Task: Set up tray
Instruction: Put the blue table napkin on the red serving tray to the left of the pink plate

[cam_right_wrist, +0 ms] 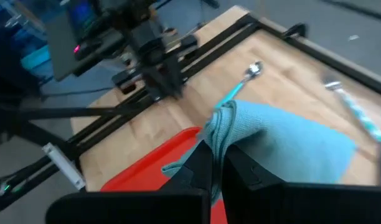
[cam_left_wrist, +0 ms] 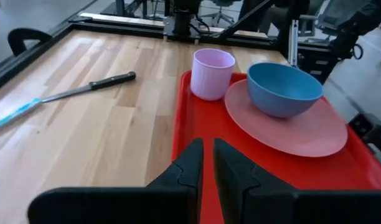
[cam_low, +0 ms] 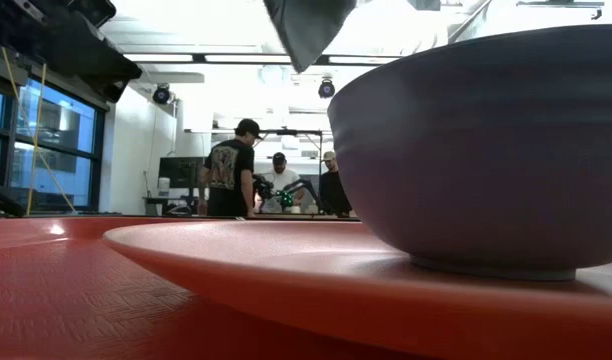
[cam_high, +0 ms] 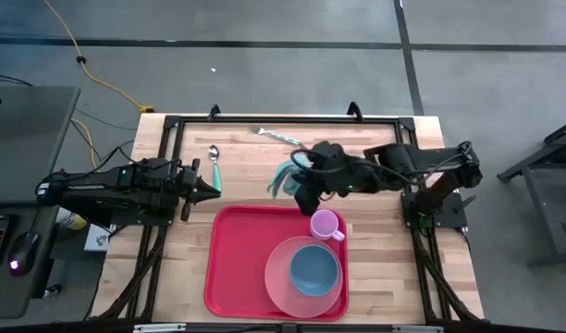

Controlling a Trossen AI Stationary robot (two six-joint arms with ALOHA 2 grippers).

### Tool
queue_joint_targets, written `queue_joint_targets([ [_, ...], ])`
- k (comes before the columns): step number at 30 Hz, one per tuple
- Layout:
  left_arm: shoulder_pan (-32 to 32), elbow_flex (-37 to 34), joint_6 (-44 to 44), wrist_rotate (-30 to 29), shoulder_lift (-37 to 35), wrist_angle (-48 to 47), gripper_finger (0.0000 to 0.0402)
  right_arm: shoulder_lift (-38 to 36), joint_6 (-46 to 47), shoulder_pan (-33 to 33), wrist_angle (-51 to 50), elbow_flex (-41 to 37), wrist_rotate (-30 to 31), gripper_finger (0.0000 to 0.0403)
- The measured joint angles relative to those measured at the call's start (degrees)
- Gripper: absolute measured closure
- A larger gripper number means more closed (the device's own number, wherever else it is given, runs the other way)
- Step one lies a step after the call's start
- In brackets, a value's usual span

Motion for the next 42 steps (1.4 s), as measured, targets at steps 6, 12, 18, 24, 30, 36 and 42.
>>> queue_joint_targets([
  [6, 0.0, 0.0, -0.6, 0.0, 0.0, 0.0, 0.0334, 6.1, -3.8, -2.5, 7.5, -0.1, -9.6, 0.0403],
  [12, 0.0, 0.0, -1.1, 0.0, 0.0, -0.2, 0.0334, 11.3, -4.6, -3.8, 11.3, -0.1, -15.4, 0.0403],
  [18, 0.0, 0.0, -1.9, -0.2, 0.0, -0.2, 0.0334, 15.7, -4.1, -4.3, 12.7, -0.1, -19.7, 0.0403],
  [24, 0.0, 0.0, -1.9, -0.3, 0.0, -0.1, 0.0334, 19.5, -3.8, -4.3, 17.8, -0.1, -23.7, 0.0403],
  [30, 0.0, 0.0, -2.1, -0.3, 0.0, -0.1, 0.0334, 21.1, -3.5, -4.9, 16.9, -0.1, -24.2, 0.0403],
  [36, 0.0, 0.0, -2.0, -0.3, 0.0, -0.1, 0.0334, 23.6, -2.1, -5.4, 17.3, -0.1, -25.3, 0.0403],
  [42, 0.0, 0.0, -2.0, -0.3, 0.0, -0.1, 0.0334, 28.6, 4.2, -4.7, 17.7, -0.1, -31.0, 0.0403],
])
